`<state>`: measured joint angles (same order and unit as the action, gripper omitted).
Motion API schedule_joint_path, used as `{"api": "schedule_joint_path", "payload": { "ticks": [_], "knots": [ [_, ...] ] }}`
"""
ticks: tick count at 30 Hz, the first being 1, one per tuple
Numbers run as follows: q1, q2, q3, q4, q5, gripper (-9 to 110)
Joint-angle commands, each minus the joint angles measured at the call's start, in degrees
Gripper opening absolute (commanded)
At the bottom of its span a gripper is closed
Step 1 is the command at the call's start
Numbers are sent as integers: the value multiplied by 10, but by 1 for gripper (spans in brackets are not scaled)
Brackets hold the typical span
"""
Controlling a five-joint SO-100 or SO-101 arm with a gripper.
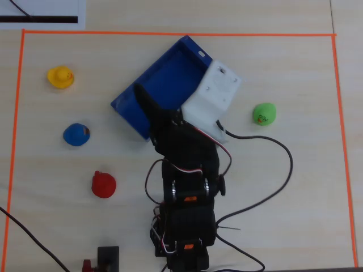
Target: Grasp blue duck and put it into box.
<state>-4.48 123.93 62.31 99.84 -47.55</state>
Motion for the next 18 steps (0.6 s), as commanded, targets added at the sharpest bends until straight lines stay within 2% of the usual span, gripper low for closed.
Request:
{"api": "schedule_joint_path", "payload": {
  "ticks": [1,4,8,14,18],
  "knots": [
    [-160,-46,-25,10,38,54],
    [-258,-98,-25,-1,64,54],
    [-340,-167,-4,-49,74,54],
    [-424,-245,118,-177,88,51],
    [-435,-292,215,-286,84,50]
  ]
}}
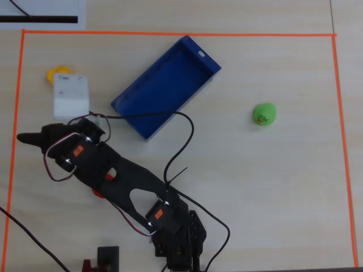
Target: Grasp blue duck and put it into box.
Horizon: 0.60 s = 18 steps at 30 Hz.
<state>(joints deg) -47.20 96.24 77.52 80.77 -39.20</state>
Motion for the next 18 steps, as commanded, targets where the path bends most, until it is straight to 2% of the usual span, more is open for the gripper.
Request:
{"api": "schedule_joint_path", "payload": {
  "ticks": [1,18],
  "knots": [
    [-3,-26,76,-113,-3,50],
    [44,-67,229,-252,-45,50]
  ]
}}
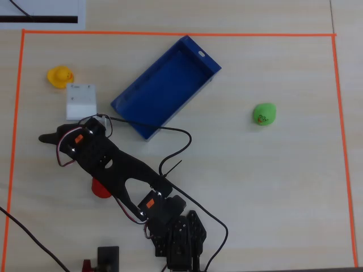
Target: Grasp blue duck and put it into box.
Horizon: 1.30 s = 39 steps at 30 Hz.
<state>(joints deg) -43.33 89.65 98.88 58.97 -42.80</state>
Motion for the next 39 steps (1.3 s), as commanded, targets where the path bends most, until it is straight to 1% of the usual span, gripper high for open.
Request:
{"api": "schedule_joint_path", "payload": {
  "ticks": [1,11,21,22,23,26,27,31,35,39],
  "knots": [
    [8,-4,19,-40,-9,49],
    [28,-8,77,-129,0,49],
    [38,-18,86,-155,6,47],
    [37,-21,86,-156,7,44],
    [35,-24,88,-162,12,37],
    [27,-28,99,-188,43,3],
    [25,-31,101,-193,49,0],
    [21,-33,108,-203,62,0],
    [25,-12,110,-181,70,0],
    [61,79,59,-87,76,0]
  ]
}}
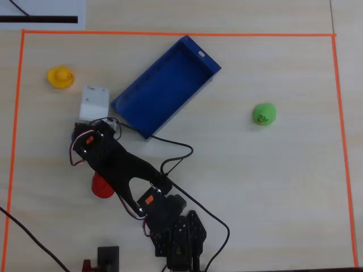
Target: Grasp blue duck and put it into box.
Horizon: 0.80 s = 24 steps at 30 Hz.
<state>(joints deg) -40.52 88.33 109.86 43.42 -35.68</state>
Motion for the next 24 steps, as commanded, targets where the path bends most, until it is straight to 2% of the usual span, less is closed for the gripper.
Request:
{"api": "schedule_joint_path", "payload": {
  "ticks": [1,5,8,11,16,20,24],
  "knots": [
    [51,121,-81,101,6,0],
    [164,195,-227,203,-25,0],
    [250,200,-265,221,-83,0],
    [304,200,-212,184,-124,0],
    [327,200,-46,79,-139,1],
    [327,191,48,28,-153,31],
    [347,248,-14,105,-150,44]
  ]
}}
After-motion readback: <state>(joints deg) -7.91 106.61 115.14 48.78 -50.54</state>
